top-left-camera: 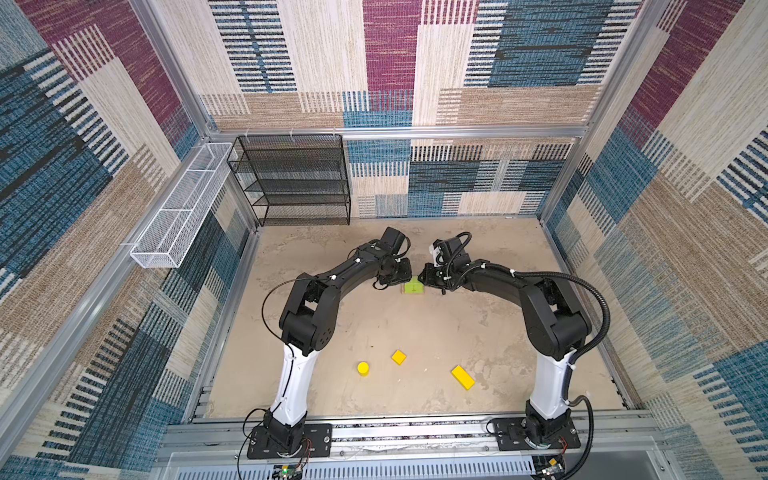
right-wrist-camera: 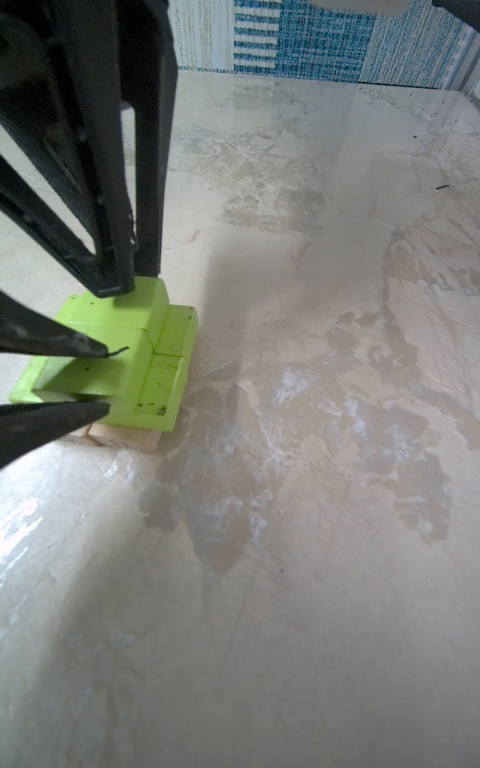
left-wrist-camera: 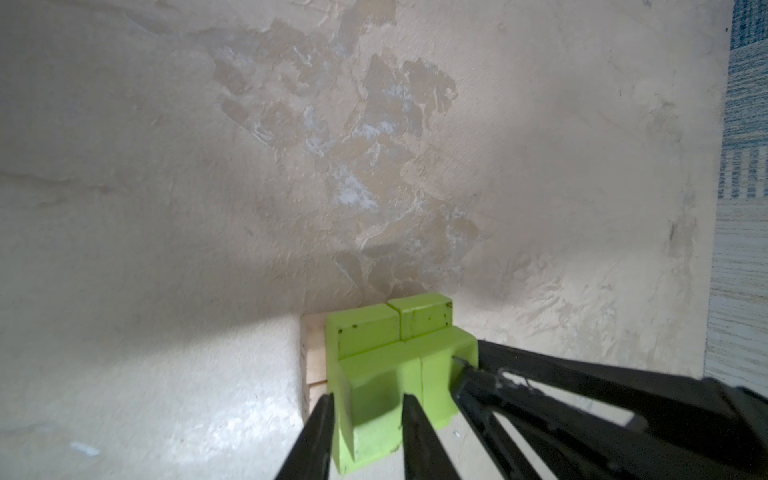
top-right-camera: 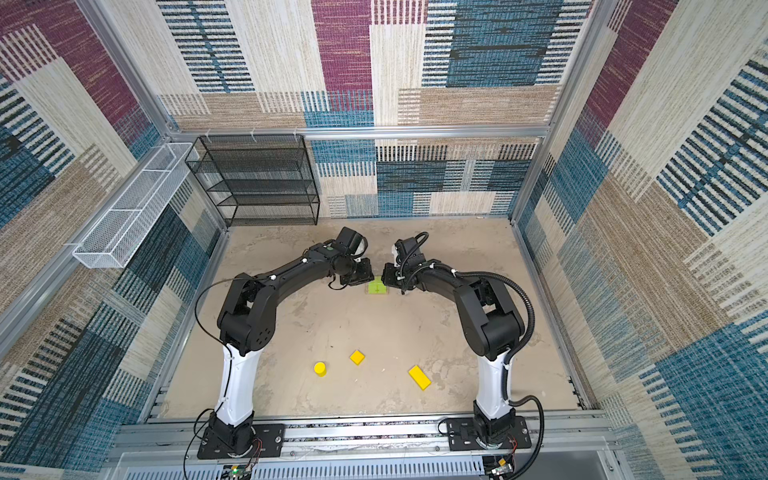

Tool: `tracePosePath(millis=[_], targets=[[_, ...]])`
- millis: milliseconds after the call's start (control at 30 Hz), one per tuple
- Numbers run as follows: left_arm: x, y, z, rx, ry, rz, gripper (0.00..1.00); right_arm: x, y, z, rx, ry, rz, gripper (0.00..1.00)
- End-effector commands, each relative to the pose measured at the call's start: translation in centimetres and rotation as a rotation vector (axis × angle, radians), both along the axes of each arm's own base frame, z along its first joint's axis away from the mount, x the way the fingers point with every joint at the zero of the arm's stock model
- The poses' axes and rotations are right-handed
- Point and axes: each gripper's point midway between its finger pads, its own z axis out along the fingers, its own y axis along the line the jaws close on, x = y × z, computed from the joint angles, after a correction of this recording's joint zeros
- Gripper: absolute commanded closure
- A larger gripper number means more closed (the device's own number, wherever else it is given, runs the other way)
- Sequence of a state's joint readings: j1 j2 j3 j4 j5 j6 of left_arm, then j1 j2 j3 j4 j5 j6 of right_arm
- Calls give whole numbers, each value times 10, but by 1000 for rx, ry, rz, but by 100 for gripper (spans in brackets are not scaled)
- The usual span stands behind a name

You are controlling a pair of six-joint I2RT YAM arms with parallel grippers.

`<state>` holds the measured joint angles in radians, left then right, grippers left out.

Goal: Build the wood block tower

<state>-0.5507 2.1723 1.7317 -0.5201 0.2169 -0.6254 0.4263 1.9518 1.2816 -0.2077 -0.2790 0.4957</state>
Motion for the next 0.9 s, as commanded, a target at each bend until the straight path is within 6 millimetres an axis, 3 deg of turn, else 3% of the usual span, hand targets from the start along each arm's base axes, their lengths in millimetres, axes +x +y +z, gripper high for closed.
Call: tracePosePath(millis=[0,133,467,867], targets=[[1,0,4,-9,-4,5,68,2,2,6,15,-13,-4,77],[0,0,5,-10,-4,5,68,2,2,4,11,-11,-6,76],[-1,1,9,-11,-12,5,65,0,-3,11,2,-20,-25,61],[-13,15,40,7,-64,9,62,-9,-12,34,11,-69,-52,57]])
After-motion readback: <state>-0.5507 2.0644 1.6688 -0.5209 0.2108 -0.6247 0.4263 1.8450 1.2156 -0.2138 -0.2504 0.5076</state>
